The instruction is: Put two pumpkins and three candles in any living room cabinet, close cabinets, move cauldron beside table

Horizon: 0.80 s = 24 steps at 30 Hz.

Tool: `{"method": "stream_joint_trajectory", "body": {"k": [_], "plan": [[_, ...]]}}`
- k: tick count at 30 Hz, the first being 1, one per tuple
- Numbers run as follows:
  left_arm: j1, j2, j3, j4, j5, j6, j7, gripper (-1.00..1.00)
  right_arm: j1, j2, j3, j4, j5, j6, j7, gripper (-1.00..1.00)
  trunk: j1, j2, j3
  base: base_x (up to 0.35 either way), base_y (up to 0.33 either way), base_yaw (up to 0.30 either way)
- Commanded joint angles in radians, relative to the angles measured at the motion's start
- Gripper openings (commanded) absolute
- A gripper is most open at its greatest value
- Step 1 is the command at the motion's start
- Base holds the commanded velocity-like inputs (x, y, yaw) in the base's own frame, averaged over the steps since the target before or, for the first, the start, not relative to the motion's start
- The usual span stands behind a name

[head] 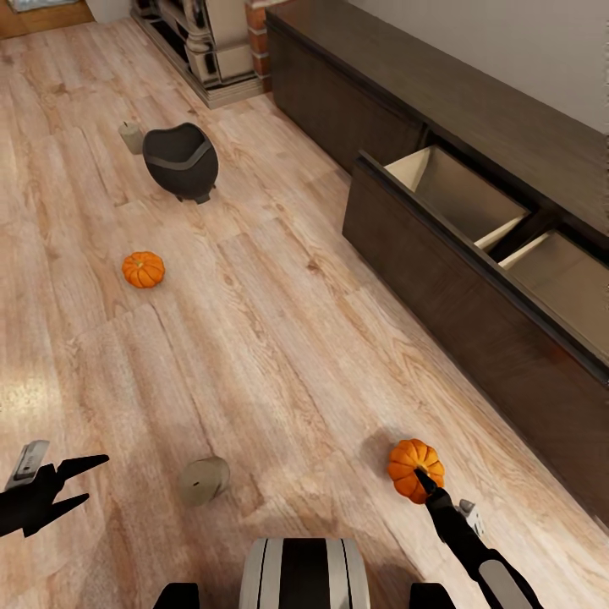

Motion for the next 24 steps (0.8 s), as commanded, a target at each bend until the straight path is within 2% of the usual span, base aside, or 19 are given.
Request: {"method": "stream_joint_trajectory", "body": {"k": [1, 18, 20, 24], "plan": [[0.0, 0.001, 0.001, 0.0, 0.007, 0.004, 0.007, 1.0, 0.0, 0.0, -0.003, 0.0, -0.009, 0.01, 0.003, -1.0, -0.001, 0.0, 0.003, 0.0, 0.0, 0.0], [0.0, 0.003, 0.002, 0.0, 0.005, 0.004, 0.007, 1.0, 0.001, 0.002, 0.0, -0.033, -0.013, 0.016, 0.018, -1.0, -0.008, 0.004, 0.069, 0.0, 0.0, 0.0], [0.0, 0.003, 0.002, 0.0, 0.005, 0.004, 0.007, 1.0, 0.001, 0.002, 0.009, -0.034, -0.014, 0.016, 0.018, -1.0, -0.009, 0.005, 0.077, 0.0, 0.0, 0.0], [0.0, 0.005, 0.003, 0.001, 0.005, 0.004, 0.007, 1.0, 0.001, 0.002, 0.054, -0.035, -0.014, 0.016, 0.016, -1.0, -0.011, 0.005, 0.092, 0.0, 0.0, 0.0]]}}
